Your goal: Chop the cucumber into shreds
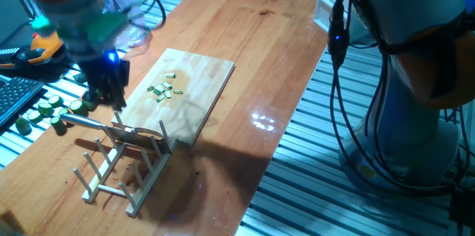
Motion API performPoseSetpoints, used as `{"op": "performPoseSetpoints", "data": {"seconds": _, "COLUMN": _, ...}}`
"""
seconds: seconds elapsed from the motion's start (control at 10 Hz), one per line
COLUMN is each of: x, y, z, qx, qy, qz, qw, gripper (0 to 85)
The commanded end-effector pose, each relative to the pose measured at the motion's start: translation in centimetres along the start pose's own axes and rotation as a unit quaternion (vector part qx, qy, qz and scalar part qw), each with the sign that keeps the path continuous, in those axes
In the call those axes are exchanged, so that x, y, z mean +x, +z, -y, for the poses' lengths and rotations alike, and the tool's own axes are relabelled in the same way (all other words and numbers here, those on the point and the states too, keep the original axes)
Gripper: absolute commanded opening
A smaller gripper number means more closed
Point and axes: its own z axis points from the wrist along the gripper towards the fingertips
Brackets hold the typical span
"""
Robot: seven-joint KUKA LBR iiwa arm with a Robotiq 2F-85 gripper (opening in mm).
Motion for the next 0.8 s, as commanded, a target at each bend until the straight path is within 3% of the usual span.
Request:
{"op": "performPoseSetpoints", "data": {"seconds": 0.0, "x": 0.07, "y": -0.29, "z": 0.32, "qx": 0.0, "qy": -0.001, "qz": 0.0, "qw": 1.0, "gripper": 0.0}}
{"op": "performPoseSetpoints", "data": {"seconds": 0.2, "x": 0.28, "y": -0.77, "z": 0.88, "qx": 0.01, "qy": -0.011, "qz": 0.006, "qw": 0.9999, "gripper": 0.0}}
{"op": "performPoseSetpoints", "data": {"seconds": 0.7, "x": 0.25, "y": -0.95, "z": 1.08, "qx": 0.008, "qy": -0.016, "qz": 0.02, "qw": 0.9996, "gripper": 0.0}}
